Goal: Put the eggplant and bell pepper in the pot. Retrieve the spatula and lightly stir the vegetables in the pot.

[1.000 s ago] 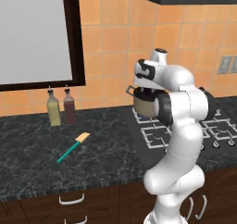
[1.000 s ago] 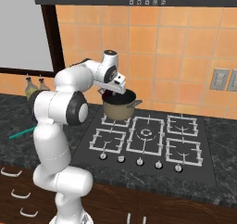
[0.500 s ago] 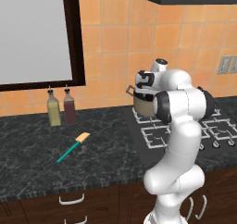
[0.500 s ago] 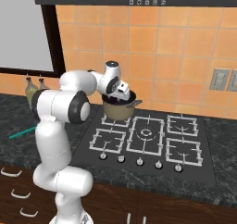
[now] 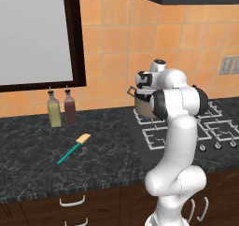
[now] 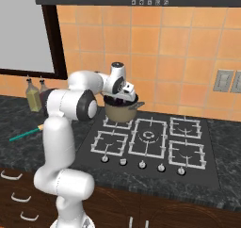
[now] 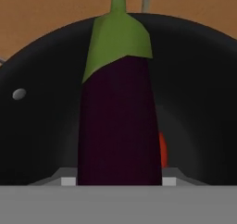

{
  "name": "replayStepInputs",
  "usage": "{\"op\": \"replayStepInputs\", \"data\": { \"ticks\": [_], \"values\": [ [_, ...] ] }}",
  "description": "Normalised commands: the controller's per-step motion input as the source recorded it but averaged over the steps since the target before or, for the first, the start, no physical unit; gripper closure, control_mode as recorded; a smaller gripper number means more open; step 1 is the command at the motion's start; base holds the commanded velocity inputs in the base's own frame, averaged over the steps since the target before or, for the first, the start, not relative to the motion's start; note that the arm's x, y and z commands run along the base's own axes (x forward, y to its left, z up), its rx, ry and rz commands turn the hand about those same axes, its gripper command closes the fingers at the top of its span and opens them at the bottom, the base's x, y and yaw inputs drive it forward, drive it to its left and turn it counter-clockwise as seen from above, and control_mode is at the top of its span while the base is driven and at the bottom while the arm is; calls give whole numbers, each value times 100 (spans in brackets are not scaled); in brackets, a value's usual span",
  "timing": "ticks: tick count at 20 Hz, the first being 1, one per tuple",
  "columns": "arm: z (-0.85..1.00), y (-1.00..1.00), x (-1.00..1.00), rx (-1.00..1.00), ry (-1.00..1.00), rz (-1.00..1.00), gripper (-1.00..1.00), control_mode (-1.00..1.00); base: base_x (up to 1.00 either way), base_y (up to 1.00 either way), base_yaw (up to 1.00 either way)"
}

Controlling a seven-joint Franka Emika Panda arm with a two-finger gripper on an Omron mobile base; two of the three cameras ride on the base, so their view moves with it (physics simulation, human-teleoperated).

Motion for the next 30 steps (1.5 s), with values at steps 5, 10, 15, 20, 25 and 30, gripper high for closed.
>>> {"op": "replayStepInputs", "data": {
  "ticks": [5, 10, 15, 20, 25, 30],
  "values": [
    [-23, 0, 13, 0, 0, 0, 100, -100, 0, 0, 0],
    [-10, 0, 5, 0, 0, 0, 100, -100, 0, 0, 0],
    [-1, 0, -1, 0, 2, 0, -100, -100, 0, 0, 0],
    [2, 0, -13, 0, -2, 0, -100, -100, 0, 0, 0],
    [25, 0, -44, 4, -16, 0, -100, -100, 0, 0, 0],
    [56, 0, -48, 7, -16, 0, -100, -100, 0, 0, 0]
  ]
}}
